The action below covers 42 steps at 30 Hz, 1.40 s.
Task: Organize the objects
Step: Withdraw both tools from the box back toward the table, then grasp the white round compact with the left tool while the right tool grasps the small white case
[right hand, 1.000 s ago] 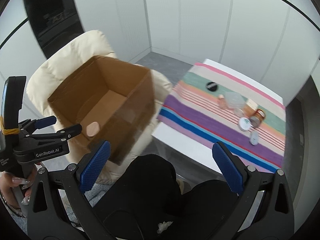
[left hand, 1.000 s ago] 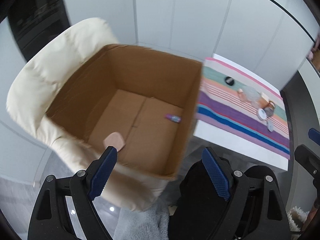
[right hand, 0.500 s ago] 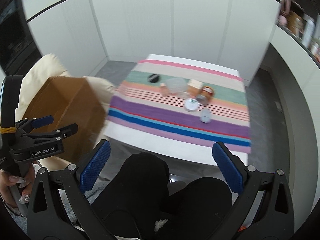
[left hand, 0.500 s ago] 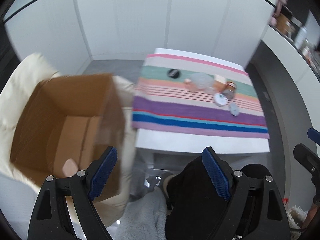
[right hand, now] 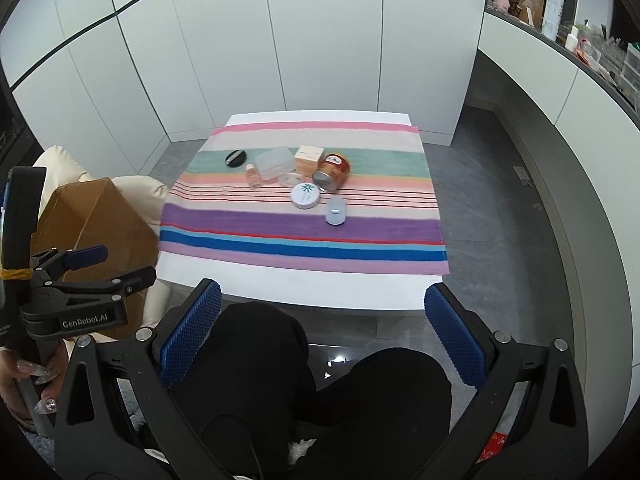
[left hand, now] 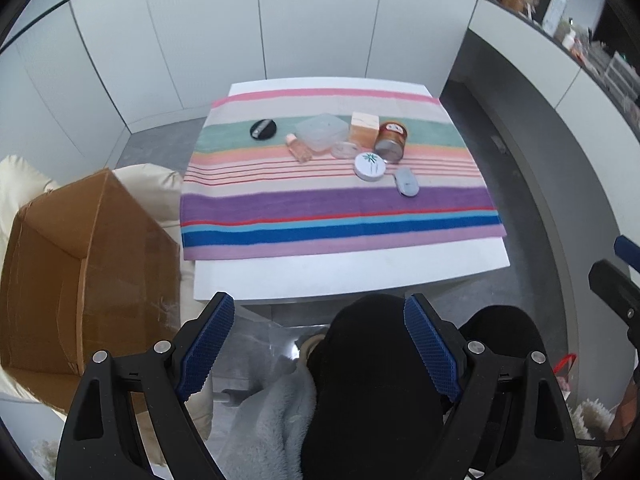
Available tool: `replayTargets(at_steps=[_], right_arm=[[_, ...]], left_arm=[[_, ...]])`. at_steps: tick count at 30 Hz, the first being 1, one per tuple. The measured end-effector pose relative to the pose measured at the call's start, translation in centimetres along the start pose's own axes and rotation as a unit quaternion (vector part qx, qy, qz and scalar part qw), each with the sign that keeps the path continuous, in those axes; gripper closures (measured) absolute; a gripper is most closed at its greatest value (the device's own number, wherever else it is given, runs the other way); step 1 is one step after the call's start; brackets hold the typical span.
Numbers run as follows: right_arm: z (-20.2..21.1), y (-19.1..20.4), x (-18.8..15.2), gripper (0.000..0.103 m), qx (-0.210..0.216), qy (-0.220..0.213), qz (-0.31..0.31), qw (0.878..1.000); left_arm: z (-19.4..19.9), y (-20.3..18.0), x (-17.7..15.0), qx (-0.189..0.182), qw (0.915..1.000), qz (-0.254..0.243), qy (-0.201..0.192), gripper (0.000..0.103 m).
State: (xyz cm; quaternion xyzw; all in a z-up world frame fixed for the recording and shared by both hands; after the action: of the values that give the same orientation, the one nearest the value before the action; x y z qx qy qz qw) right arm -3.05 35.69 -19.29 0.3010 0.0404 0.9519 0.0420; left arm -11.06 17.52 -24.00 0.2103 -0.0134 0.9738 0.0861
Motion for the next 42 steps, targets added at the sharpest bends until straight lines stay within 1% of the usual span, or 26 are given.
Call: replayTargets(at_steps=[8, 17, 24, 31, 36, 40, 42], right_arm=[[-3.0, -1.4, 0.7, 0.0, 0.008, -0.001, -0.005, 1.0], [-8.0, -3.0, 2.3, 0.0, 0.0, 0.01, 0.003, 1.0], [-13.1, -4.1, 3.9, 0.0, 0.006, 0.031, -0.003, 0.999], [-18.1, -5.1, 5.3, 0.0, 0.01, 0.048, -0.006, 0.999], [-22.0, -5.8, 6.1, 0.0, 0.017, 0.055, -0.01, 0.998], [-25.4, -6.3, 6.3, 0.004, 0.017, 0.063, -0.009, 0.998], [-27.4, -6.4, 6.4, 0.005, 0.018, 0.058, -0.003, 0.998]], left_arm=[[-1.0, -0.1, 3.0, 0.012, 0.9998, 0.004, -0.013, 0.015], [-4.3, -1.4, 6.4, 0.012, 0.9999, -0.009, -0.005, 0.015], [-7.9, -1.7, 8.9, 0.02, 0.9995, -0.022, 0.007, 0.015], [-11.8, -0.9, 10.5, 0.031, 0.9991, -0.02, 0.021, 0.015], [-14.7, -0.7, 12.2, 0.046, 0.9986, -0.024, 0.012, 0.015], [-17.6, -1.1, 13.3, 0.047, 0.9985, -0.025, 0.011, 0.015], [-19.1, -1.3, 13.5, 0.048, 0.9984, -0.028, 0.016, 0.015]])
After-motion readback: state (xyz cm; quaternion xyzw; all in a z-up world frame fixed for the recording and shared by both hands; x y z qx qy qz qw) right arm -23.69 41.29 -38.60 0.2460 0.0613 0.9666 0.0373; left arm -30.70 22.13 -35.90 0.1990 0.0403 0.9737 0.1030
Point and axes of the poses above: each gripper's, at about its wrist camera, not at the fingertips, and z roughly against the way its jaws point, y to its left, x to its top, the point moved 10 cm from there along -z, roughly the way its jaws point, and after that the axes turned 3 degrees about x, right-handed, at the moved point
